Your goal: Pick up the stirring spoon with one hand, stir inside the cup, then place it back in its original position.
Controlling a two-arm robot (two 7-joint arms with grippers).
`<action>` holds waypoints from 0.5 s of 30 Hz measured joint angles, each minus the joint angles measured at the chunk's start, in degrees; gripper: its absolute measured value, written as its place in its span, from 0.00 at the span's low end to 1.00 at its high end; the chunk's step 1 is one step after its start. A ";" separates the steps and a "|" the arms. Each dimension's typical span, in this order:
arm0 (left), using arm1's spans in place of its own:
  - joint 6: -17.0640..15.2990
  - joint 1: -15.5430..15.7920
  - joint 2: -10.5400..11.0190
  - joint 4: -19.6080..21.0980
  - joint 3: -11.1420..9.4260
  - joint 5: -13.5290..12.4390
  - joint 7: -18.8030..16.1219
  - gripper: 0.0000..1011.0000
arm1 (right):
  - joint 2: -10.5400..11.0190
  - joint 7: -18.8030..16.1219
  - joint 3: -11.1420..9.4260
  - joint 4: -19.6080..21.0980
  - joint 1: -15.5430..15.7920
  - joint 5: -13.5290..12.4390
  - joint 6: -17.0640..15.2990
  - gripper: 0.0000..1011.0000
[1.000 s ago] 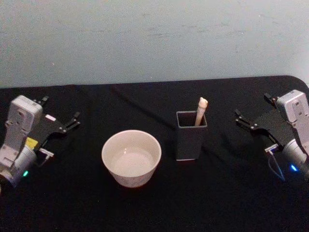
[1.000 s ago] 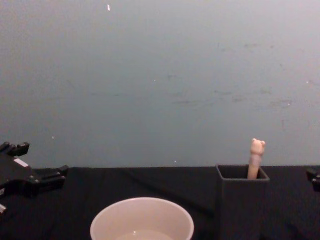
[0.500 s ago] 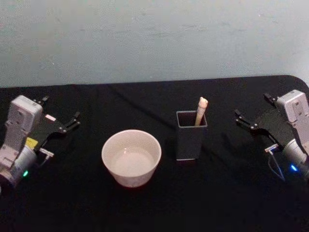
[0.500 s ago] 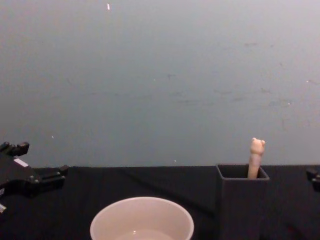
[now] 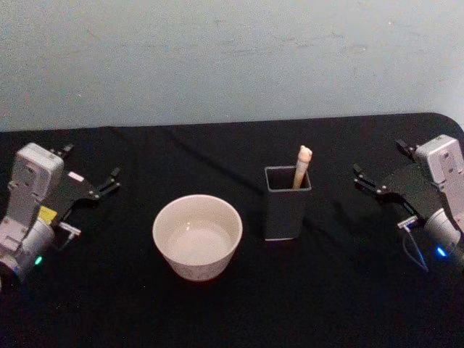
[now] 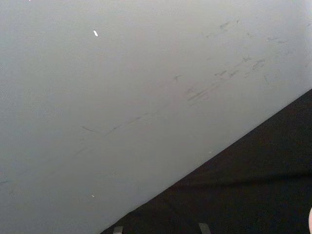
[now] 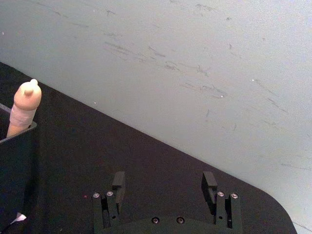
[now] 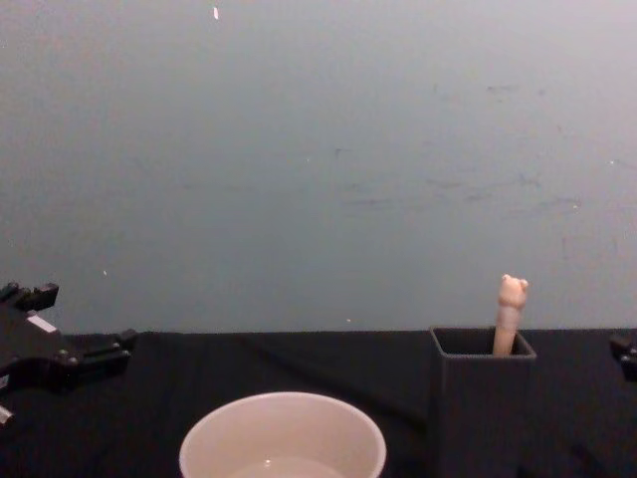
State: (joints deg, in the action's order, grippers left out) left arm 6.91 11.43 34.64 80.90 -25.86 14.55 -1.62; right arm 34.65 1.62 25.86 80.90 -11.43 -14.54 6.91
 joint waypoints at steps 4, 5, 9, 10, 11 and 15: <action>0.00 0.00 0.00 0.00 0.00 0.00 0.00 0.99 | 0.00 0.00 0.00 0.00 0.00 0.00 0.00 0.99; 0.00 0.00 0.00 0.00 0.00 0.00 0.00 0.99 | 0.00 0.00 0.00 0.00 0.00 0.00 0.00 0.99; 0.00 0.00 0.00 0.00 0.00 0.00 0.00 0.99 | 0.00 0.00 0.00 0.00 0.00 0.00 0.00 0.99; 0.00 0.00 0.00 0.00 0.00 0.00 0.00 0.99 | 0.00 0.00 0.00 0.00 0.00 0.00 0.00 0.99; 0.00 0.00 0.00 0.00 0.00 0.00 0.00 0.99 | 0.00 0.00 0.00 0.00 0.00 0.00 0.00 0.99; 0.00 0.00 0.00 0.00 0.00 0.00 0.00 0.99 | 0.00 0.00 0.00 0.00 0.00 0.00 0.00 0.99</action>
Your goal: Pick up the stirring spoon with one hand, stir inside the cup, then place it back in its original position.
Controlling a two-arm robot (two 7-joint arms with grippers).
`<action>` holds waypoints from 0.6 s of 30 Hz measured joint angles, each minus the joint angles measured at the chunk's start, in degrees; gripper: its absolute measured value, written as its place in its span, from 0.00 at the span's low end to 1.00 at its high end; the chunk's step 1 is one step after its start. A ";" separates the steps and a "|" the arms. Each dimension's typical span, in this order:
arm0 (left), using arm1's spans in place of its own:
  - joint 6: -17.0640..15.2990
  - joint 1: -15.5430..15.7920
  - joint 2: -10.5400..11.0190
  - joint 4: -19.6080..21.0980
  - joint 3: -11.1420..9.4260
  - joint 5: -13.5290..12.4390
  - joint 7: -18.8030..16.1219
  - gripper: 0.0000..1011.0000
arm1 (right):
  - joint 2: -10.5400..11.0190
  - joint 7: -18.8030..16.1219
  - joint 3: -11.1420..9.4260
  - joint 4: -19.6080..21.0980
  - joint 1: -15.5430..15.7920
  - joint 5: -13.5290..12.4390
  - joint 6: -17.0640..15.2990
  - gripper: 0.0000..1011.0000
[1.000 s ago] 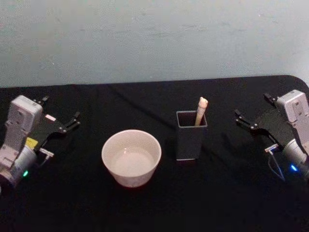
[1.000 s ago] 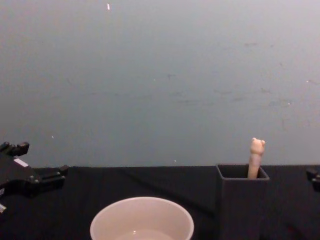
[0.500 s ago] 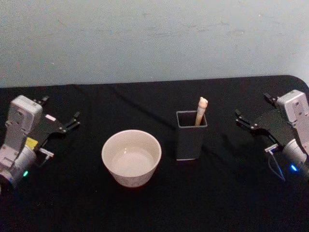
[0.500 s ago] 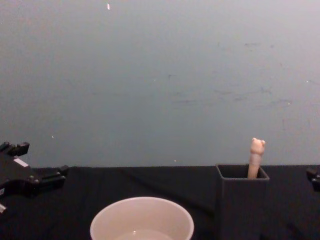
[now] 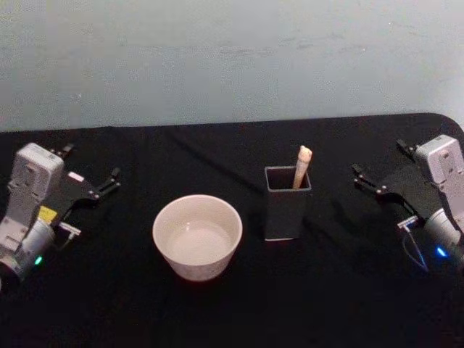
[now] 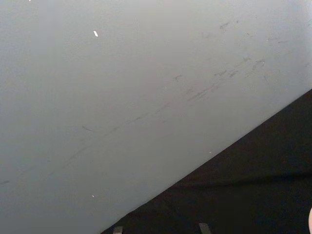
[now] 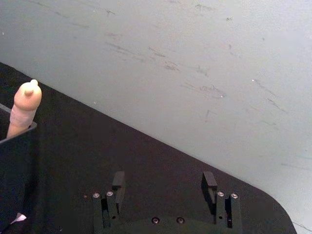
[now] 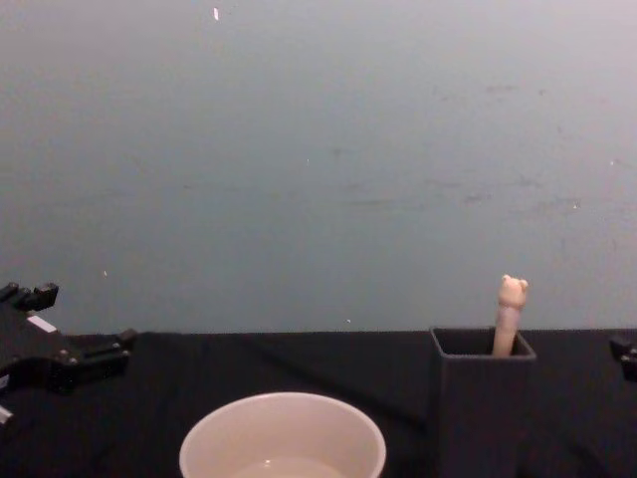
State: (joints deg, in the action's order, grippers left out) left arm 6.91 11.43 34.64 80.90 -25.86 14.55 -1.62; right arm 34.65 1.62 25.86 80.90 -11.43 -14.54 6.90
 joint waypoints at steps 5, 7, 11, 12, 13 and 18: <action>0.00 0.00 0.00 0.00 0.00 0.00 0.00 0.99 | 0.00 0.00 0.00 0.00 0.00 0.00 0.00 0.99; 0.00 0.00 0.00 0.00 0.00 0.00 0.00 0.99 | 0.00 0.00 0.00 0.00 0.00 0.00 0.00 0.99; 0.00 0.00 0.00 0.00 0.00 0.00 0.00 0.99 | 0.00 0.00 0.00 0.00 0.00 0.00 0.00 0.99; 0.00 0.00 0.00 0.00 0.00 0.00 0.00 0.99 | 0.00 0.00 -0.01 0.00 0.00 0.00 0.00 0.99; 0.00 0.00 0.00 0.00 0.00 0.00 0.00 0.99 | -0.03 -0.11 -0.13 0.05 0.05 0.00 0.00 0.99; 0.00 0.00 0.00 0.00 0.00 0.00 0.00 0.99 | 0.01 -2.38 -1.64 2.24 1.15 -1.74 -0.10 0.99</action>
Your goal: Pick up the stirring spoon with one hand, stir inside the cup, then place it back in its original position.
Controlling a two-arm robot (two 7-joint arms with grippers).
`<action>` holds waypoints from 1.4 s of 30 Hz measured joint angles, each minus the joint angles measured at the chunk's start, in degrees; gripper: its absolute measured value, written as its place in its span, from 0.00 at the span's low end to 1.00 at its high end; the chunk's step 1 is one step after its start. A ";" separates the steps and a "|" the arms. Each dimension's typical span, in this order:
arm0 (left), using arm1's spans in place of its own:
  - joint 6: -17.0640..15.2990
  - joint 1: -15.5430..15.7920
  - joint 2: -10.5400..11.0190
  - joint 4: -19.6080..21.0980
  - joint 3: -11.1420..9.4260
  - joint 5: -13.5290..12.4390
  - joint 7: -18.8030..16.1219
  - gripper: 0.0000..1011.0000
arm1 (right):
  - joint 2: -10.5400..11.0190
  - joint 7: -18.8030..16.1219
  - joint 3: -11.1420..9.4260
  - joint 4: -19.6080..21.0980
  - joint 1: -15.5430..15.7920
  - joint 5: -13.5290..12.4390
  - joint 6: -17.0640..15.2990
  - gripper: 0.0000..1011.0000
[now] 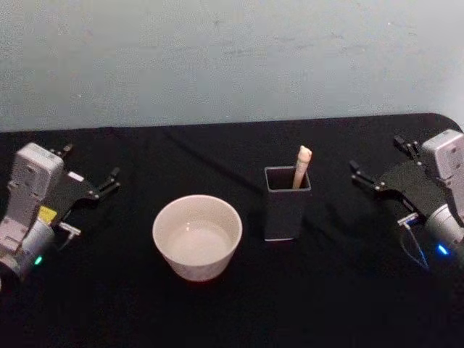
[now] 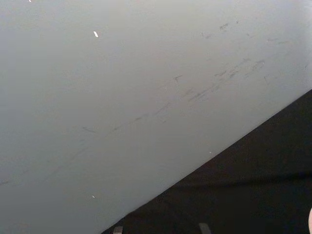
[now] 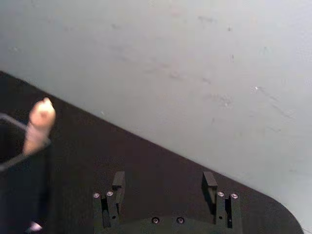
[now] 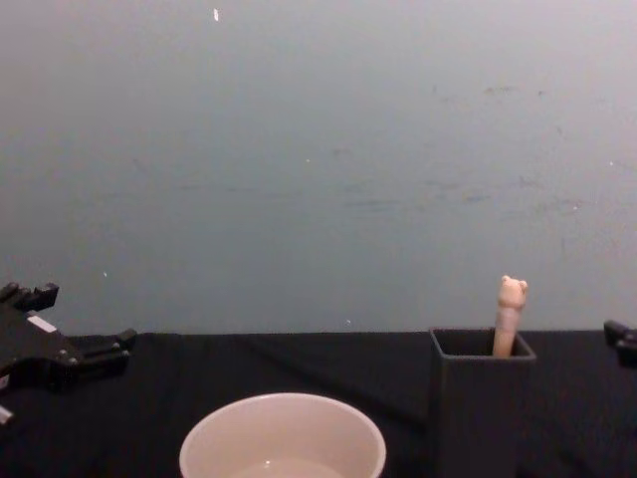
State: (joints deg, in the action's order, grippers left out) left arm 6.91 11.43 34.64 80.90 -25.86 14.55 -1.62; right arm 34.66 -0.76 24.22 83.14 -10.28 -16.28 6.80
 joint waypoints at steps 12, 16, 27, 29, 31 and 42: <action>0.00 0.00 0.00 0.00 0.00 0.00 0.00 0.99 | 1.10 -11.95 -3.66 8.28 3.49 -12.08 -4.19 0.99; 0.00 0.00 0.00 0.00 0.00 0.00 0.00 0.99 | 1.05 -16.71 -3.79 9.65 3.78 -15.51 -6.70 0.99; 0.00 0.00 0.00 0.00 0.00 0.00 0.00 0.99 | -2.73 -19.47 -1.71 6.49 0.40 -14.32 -9.78 0.99; 0.00 0.00 0.00 0.00 0.00 0.00 0.00 0.99 | -4.02 -19.26 -1.45 5.20 -0.64 -13.75 -10.10 0.99; 0.00 0.00 0.00 0.00 0.00 0.00 0.00 0.99 | -5.27 -19.06 -1.37 4.07 -1.60 -13.35 -10.40 0.99; 0.00 0.00 0.00 0.00 0.00 0.00 0.00 0.99 | -8.83 -19.11 -1.69 0.89 -3.84 -12.22 -11.38 0.99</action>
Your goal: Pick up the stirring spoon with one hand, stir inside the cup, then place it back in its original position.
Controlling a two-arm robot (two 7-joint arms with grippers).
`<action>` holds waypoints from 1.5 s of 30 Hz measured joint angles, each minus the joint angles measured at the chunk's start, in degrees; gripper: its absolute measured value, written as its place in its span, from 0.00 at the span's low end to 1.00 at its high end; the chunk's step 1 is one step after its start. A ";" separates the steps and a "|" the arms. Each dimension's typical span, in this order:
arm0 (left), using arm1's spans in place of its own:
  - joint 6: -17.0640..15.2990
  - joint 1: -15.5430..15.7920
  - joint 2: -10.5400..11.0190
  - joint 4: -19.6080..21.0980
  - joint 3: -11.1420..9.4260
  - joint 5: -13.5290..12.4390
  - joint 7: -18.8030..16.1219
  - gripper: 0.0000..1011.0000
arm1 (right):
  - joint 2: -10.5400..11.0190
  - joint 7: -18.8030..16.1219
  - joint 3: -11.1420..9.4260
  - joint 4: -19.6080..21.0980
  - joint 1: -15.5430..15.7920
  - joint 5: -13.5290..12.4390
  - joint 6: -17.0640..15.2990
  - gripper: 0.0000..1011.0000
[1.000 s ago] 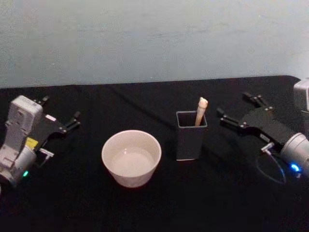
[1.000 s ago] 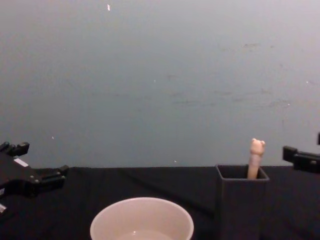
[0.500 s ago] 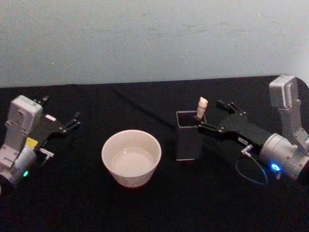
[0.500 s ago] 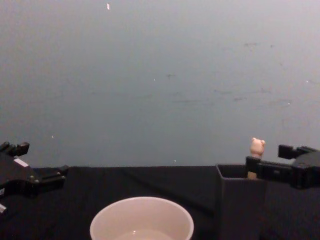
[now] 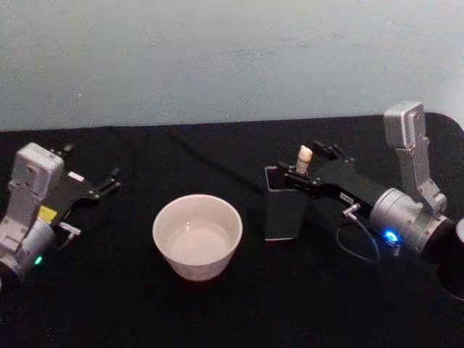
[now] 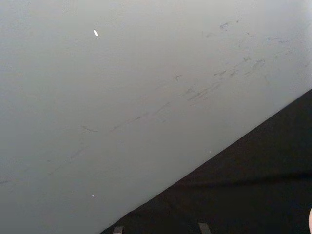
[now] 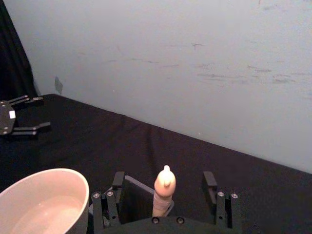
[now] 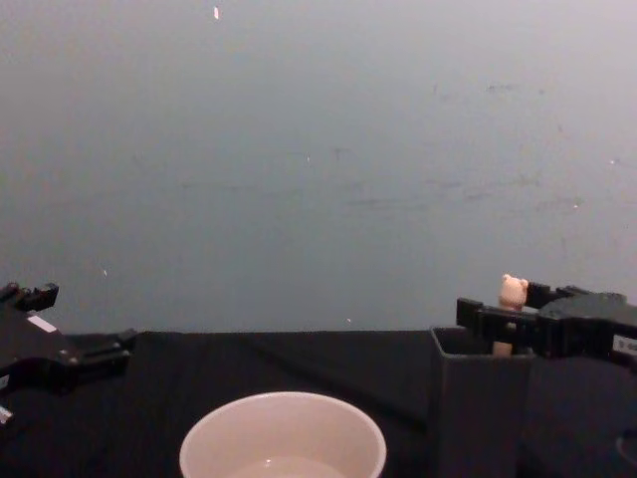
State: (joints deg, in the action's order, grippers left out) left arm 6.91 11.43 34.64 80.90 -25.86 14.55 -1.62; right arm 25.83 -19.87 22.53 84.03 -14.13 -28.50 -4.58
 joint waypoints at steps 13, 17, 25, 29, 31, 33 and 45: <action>0.00 0.00 0.00 0.00 0.00 0.00 0.00 0.99 | 0.07 -0.06 0.00 0.08 0.02 -0.07 0.00 0.97; 0.00 0.00 0.00 0.00 0.00 0.00 0.00 0.99 | 0.08 -0.07 0.01 0.09 0.03 -0.11 0.01 0.89; 0.00 0.00 0.00 0.00 0.00 0.00 0.00 0.99 | 0.13 -0.10 0.01 0.14 0.07 -0.16 0.04 0.67; 0.00 0.00 0.00 0.00 0.00 0.00 0.00 0.99 | 0.15 -0.11 0.01 0.17 0.07 -0.18 0.07 0.53; 0.00 0.00 0.00 0.00 0.00 0.00 0.00 0.99 | 0.16 -0.11 0.01 0.17 0.07 -0.19 0.08 0.47; 0.00 0.00 0.00 0.00 0.00 0.00 0.00 0.99 | 0.17 -0.11 0.01 0.18 0.07 -0.20 0.09 0.43; 0.00 0.00 0.00 0.00 0.00 0.00 0.00 0.99 | 0.17 -0.11 0.01 0.18 0.07 -0.26 0.11 0.21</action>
State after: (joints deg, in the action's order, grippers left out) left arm 6.91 11.43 34.65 80.90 -25.86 14.55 -1.62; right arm 26.00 -19.99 22.53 84.21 -14.05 -28.76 -4.48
